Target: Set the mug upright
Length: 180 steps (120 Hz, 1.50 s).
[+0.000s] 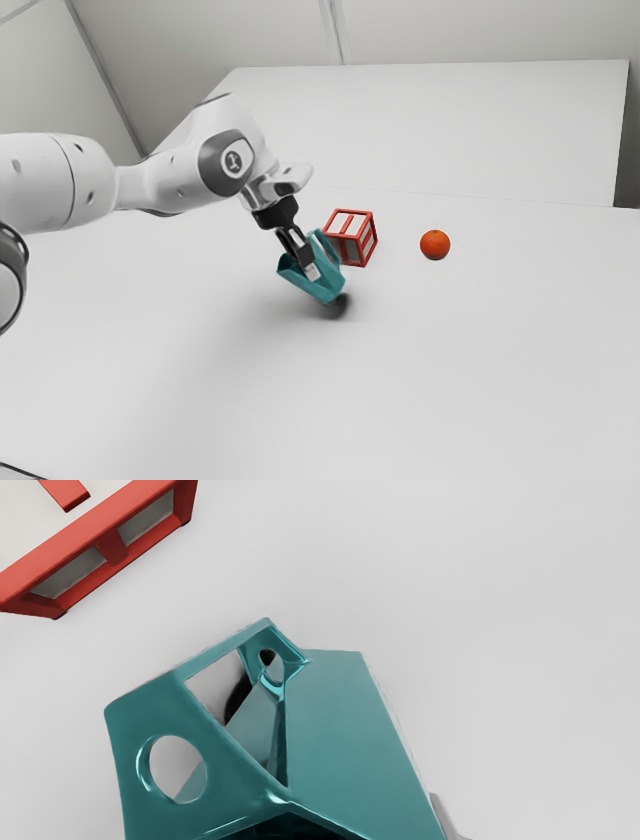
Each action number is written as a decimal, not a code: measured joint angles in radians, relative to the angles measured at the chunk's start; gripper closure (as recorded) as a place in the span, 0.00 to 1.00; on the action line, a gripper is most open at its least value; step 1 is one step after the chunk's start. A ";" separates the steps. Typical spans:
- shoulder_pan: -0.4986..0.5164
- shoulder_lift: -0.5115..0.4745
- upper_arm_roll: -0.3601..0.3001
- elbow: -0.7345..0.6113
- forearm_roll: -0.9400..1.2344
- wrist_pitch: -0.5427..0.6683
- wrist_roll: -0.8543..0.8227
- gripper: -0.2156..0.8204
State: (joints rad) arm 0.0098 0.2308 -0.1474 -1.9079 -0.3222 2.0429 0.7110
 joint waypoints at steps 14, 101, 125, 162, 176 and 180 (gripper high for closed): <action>-0.008 -0.002 -0.004 -0.002 0.143 0.035 -0.090 0.97; -0.028 -0.117 -0.041 -0.145 0.361 -0.059 -0.497 0.97; -0.025 -0.115 -0.041 -0.163 0.363 -0.066 -0.560 0.97; -0.023 -0.093 -0.041 -0.180 0.363 -0.030 -0.625 0.97; -0.023 -0.093 -0.041 -0.184 0.363 -0.019 -0.642 0.96; -0.023 -0.094 -0.041 -0.185 0.363 -0.017 -0.646 0.95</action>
State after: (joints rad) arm -0.0137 0.1367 -0.1887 -2.0931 0.0403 2.0260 0.0651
